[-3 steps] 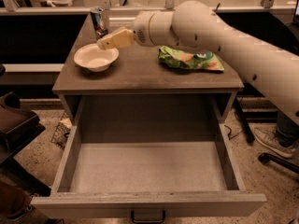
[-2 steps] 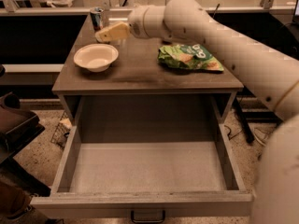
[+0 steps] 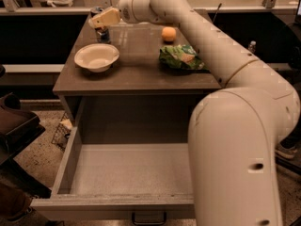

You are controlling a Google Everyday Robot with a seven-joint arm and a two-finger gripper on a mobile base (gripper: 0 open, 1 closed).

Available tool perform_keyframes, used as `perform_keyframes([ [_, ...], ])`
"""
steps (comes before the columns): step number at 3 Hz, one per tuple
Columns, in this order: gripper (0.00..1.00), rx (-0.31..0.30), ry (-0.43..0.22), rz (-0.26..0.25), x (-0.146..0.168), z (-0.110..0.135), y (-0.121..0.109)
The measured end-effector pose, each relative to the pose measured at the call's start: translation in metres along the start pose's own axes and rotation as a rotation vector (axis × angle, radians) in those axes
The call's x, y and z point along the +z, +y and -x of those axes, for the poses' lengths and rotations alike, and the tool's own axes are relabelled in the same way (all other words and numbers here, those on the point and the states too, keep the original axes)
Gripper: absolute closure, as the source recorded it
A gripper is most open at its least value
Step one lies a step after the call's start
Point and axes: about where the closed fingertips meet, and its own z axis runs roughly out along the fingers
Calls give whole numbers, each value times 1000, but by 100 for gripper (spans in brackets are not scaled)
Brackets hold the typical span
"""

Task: Place redbull can into top drawer

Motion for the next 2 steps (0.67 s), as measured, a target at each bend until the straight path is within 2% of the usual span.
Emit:
perform_keyframes([
  [1, 0, 17, -13, 12, 25, 1, -7],
  [2, 0, 56, -15, 11, 46, -9, -10],
])
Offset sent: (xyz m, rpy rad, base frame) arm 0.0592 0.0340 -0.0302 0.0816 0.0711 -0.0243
